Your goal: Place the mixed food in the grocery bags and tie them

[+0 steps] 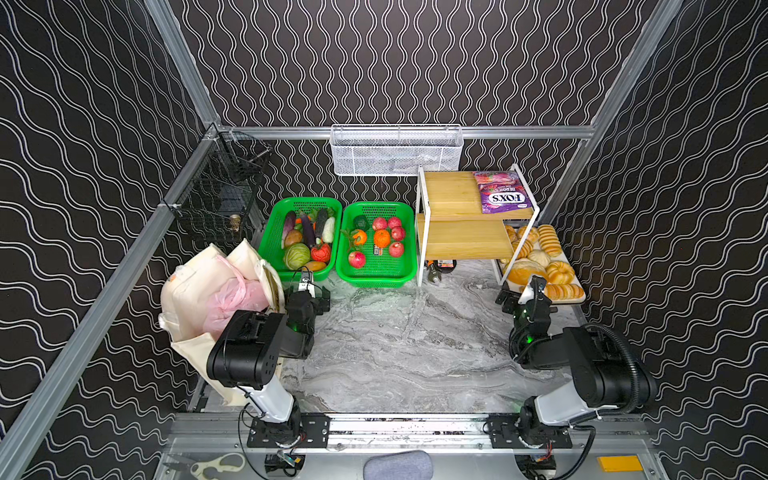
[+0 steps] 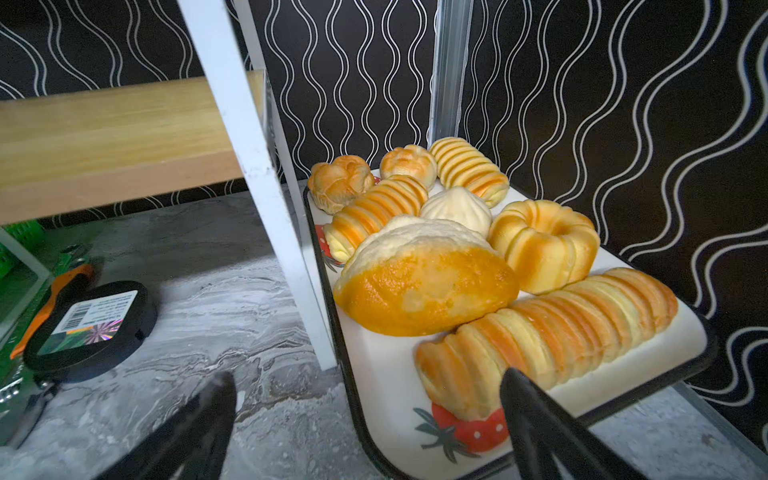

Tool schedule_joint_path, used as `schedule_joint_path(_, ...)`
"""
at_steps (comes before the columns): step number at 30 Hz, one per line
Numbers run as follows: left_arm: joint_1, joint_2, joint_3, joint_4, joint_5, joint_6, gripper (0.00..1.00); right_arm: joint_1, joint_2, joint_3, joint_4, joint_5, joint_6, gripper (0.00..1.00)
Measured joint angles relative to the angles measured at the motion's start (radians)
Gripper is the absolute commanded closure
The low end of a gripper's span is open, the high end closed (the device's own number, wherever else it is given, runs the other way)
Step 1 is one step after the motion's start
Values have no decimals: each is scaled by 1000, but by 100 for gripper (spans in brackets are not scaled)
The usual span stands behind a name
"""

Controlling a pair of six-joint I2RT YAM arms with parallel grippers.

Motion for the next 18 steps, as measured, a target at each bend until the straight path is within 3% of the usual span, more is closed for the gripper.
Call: schedule_joint_path(18,-11,4,2,0,-10,0,1,-1,-1,-5,6,0,0,0)
